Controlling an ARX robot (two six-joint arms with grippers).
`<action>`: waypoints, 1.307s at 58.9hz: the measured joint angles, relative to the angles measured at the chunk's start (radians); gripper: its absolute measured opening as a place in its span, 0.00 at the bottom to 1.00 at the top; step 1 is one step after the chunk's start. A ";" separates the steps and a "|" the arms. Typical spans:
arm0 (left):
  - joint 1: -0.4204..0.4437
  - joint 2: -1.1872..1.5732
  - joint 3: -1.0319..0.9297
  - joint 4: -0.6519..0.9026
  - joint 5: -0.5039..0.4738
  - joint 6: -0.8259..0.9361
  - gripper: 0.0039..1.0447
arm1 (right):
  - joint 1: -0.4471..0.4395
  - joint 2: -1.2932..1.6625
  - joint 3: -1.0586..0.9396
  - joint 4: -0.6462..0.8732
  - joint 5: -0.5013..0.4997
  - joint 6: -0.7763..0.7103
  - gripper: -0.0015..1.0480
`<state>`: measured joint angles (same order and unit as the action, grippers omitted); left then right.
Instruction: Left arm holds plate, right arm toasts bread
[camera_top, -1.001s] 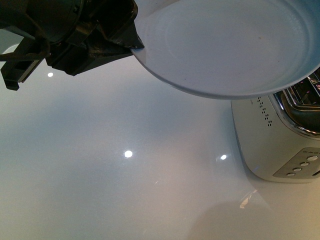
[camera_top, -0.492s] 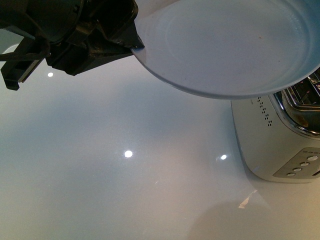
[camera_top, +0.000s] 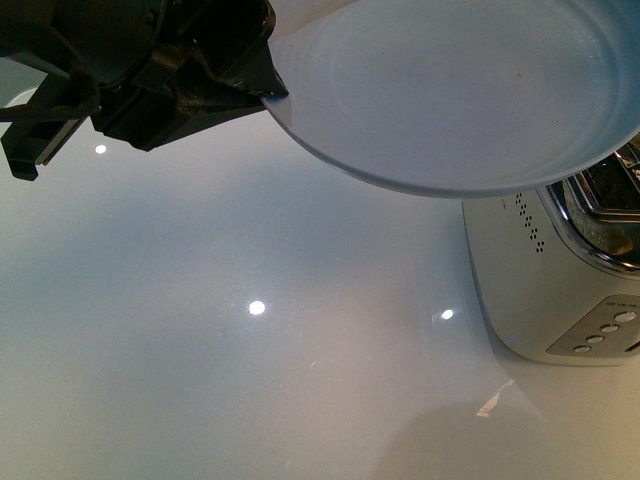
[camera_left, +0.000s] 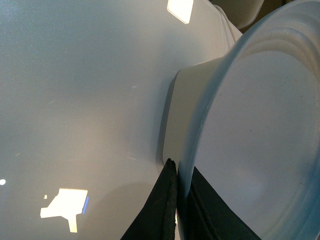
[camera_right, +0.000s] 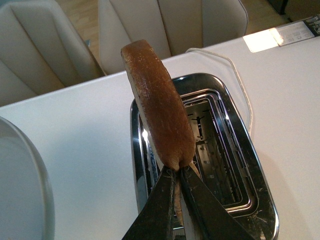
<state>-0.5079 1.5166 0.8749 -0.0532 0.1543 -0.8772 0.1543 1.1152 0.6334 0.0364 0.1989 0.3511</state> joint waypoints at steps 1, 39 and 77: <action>0.000 0.000 0.000 0.000 0.000 0.000 0.03 | 0.000 0.004 -0.001 0.003 0.000 0.000 0.02; 0.000 0.000 0.000 0.000 0.000 0.000 0.03 | 0.013 0.112 -0.005 0.066 0.042 0.014 0.02; 0.000 0.000 0.000 0.000 0.000 0.000 0.03 | 0.048 0.163 0.002 0.100 0.064 0.031 0.02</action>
<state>-0.5079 1.5166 0.8749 -0.0528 0.1543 -0.8772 0.2024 1.2781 0.6350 0.1368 0.2630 0.3817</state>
